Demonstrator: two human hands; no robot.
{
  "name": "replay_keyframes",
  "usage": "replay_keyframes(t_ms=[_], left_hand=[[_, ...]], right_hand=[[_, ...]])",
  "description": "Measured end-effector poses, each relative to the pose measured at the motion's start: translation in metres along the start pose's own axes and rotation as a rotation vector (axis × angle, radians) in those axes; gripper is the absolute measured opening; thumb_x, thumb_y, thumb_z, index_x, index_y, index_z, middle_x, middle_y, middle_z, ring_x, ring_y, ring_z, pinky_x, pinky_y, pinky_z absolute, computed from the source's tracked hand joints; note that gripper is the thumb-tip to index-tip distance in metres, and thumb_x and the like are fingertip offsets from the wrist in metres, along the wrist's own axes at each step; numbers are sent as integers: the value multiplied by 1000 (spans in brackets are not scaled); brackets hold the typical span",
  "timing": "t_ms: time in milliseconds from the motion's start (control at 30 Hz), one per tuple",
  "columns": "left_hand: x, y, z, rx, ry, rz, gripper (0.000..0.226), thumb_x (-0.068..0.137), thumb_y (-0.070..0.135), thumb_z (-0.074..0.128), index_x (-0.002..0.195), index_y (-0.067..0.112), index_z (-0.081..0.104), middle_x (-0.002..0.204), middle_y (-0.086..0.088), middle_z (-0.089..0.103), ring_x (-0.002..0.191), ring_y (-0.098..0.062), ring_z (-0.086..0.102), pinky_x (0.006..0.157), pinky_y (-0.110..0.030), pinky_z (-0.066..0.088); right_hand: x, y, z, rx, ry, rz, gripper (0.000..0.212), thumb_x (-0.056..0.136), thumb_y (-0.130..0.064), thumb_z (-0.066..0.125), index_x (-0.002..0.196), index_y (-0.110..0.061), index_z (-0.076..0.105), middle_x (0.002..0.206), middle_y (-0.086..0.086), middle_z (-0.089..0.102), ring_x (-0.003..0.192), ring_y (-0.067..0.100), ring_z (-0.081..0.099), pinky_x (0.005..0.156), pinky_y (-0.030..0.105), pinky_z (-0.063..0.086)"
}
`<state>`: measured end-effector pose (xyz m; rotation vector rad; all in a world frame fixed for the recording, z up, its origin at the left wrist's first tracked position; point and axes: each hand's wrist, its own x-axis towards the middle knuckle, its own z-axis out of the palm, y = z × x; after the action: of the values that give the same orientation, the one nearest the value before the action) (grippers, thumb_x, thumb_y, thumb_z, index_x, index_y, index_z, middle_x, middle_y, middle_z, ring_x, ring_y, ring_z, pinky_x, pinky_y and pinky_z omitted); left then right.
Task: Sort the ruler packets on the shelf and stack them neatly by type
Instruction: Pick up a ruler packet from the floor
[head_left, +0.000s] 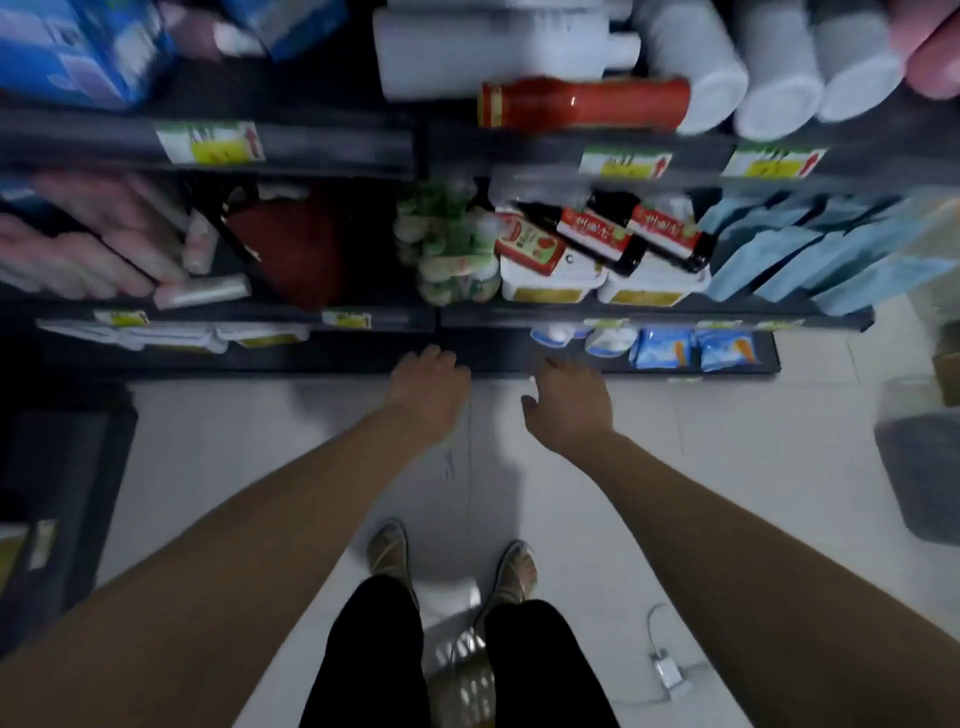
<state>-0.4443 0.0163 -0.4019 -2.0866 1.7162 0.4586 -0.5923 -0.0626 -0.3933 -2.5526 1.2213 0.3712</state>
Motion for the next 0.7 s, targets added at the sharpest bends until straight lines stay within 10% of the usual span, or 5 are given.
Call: replay_keyframes(t_ms=[700], left_hand=[[137, 53, 364, -183, -267, -58, 33, 86, 7, 52, 118, 9, 59, 117, -9, 57, 115, -27, 48, 90, -35, 40]], right_hand=[[86, 2, 365, 87, -376, 33, 38, 93, -27, 55, 130, -17, 54, 127, 7, 57, 121, 27, 48, 101, 38, 41]])
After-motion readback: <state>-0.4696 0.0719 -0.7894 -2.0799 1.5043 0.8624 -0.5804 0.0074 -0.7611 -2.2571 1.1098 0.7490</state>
